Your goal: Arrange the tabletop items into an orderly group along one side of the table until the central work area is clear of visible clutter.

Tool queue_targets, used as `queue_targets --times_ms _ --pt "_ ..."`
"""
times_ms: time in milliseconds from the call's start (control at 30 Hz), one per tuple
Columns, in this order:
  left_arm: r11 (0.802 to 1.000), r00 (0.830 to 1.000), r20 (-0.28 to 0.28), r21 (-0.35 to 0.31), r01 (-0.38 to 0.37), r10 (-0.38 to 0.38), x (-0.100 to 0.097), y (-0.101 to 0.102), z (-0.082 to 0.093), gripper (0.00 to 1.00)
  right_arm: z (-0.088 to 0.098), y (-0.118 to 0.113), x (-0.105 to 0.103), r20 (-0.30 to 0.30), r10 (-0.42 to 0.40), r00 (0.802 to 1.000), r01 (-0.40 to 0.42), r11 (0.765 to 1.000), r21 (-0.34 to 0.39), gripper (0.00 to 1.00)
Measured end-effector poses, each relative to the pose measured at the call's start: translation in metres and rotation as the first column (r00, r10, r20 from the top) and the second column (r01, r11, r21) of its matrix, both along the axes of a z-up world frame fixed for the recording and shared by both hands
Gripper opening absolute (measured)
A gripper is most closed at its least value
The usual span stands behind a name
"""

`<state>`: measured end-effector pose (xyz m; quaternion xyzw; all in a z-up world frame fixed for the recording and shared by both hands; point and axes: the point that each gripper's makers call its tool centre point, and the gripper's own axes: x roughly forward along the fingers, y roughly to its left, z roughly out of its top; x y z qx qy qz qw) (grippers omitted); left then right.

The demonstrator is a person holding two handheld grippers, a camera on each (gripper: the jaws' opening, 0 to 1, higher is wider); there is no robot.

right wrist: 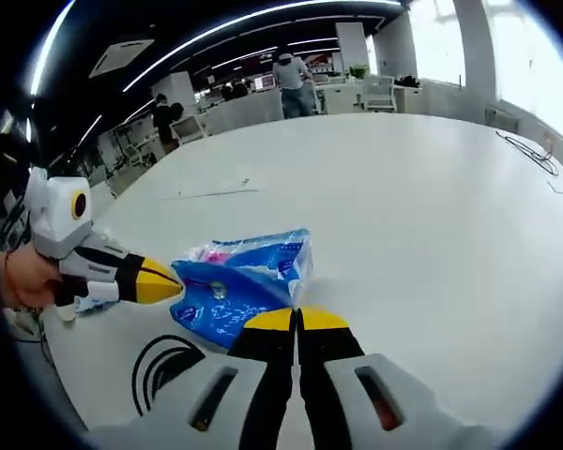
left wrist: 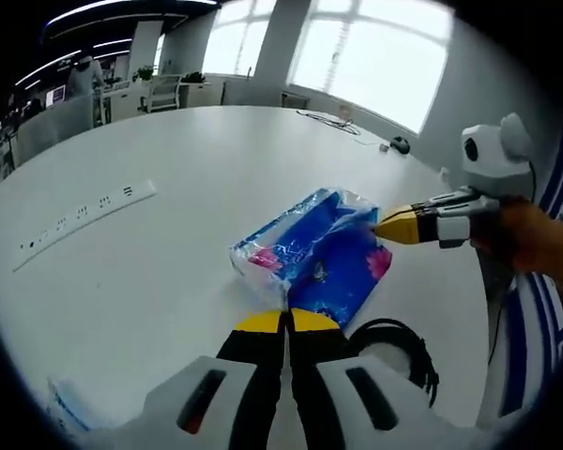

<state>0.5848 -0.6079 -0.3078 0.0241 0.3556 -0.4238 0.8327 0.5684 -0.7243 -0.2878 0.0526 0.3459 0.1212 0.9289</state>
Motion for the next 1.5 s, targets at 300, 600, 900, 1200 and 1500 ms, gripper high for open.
queue_targets --times_ms 300,600,900,1200,1500 --pt "1.000 1.000 -0.015 0.007 0.001 -0.001 -0.002 -0.002 -0.008 0.00 -0.008 -0.001 0.001 -0.017 -0.005 1.000 0.005 1.000 0.002 0.00" --pt "1.000 1.000 -0.030 0.019 0.005 -0.004 -0.004 -0.002 -0.017 0.00 -0.018 -0.002 -0.001 -0.034 -0.007 0.999 0.008 1.000 0.005 0.00" --pt "1.000 0.999 -0.043 0.017 0.002 -0.001 -0.004 -0.001 -0.022 0.00 -0.026 -0.002 -0.001 -0.049 -0.012 0.999 0.013 1.000 0.013 0.00" --pt "1.000 0.999 -0.043 0.015 0.011 -0.010 -0.005 -0.002 -0.024 0.01 -0.028 -0.003 -0.002 -0.053 -0.016 0.998 0.016 1.000 0.010 0.00" --pt "1.000 0.999 -0.044 0.014 0.015 -0.015 -0.006 -0.002 -0.024 0.03 -0.029 -0.004 -0.003 -0.056 -0.023 0.998 0.023 1.000 0.013 0.01"
